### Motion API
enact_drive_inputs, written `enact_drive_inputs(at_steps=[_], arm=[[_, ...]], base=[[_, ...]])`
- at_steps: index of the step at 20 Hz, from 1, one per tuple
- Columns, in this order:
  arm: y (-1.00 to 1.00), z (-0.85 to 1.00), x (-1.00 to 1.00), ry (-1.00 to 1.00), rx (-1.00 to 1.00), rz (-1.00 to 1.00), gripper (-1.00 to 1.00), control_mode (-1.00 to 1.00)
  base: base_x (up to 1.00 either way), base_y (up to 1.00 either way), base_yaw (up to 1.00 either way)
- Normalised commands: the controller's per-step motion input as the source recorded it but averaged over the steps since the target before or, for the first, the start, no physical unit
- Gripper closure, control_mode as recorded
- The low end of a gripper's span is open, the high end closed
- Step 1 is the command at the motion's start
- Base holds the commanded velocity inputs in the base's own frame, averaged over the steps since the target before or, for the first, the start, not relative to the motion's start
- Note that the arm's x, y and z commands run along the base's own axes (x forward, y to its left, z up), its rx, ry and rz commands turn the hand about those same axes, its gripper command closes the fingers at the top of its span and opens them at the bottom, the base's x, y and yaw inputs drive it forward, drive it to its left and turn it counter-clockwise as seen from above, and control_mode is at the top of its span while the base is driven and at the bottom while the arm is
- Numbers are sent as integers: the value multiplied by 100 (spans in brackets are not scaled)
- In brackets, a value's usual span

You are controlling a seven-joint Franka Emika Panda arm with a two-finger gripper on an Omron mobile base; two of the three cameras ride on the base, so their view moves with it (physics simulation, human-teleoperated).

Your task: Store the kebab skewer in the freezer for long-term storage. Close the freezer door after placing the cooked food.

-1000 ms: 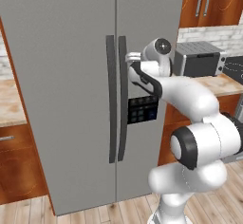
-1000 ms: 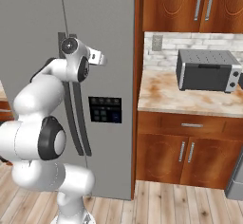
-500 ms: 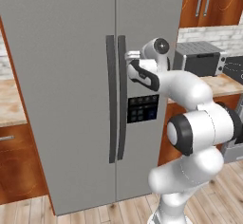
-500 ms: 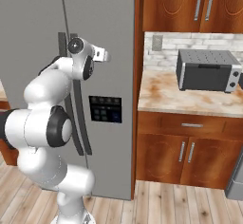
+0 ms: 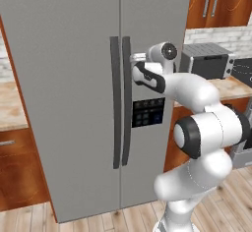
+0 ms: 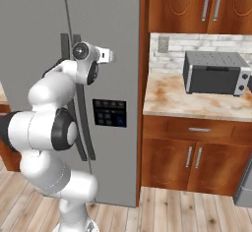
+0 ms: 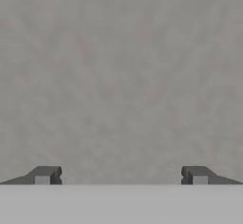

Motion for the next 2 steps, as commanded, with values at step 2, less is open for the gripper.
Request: enact_drive_inputs(at_steps=[2], arm=[[0, 0, 50, 0, 0, 0, -100, -100]], base=[[0, 0, 0]])
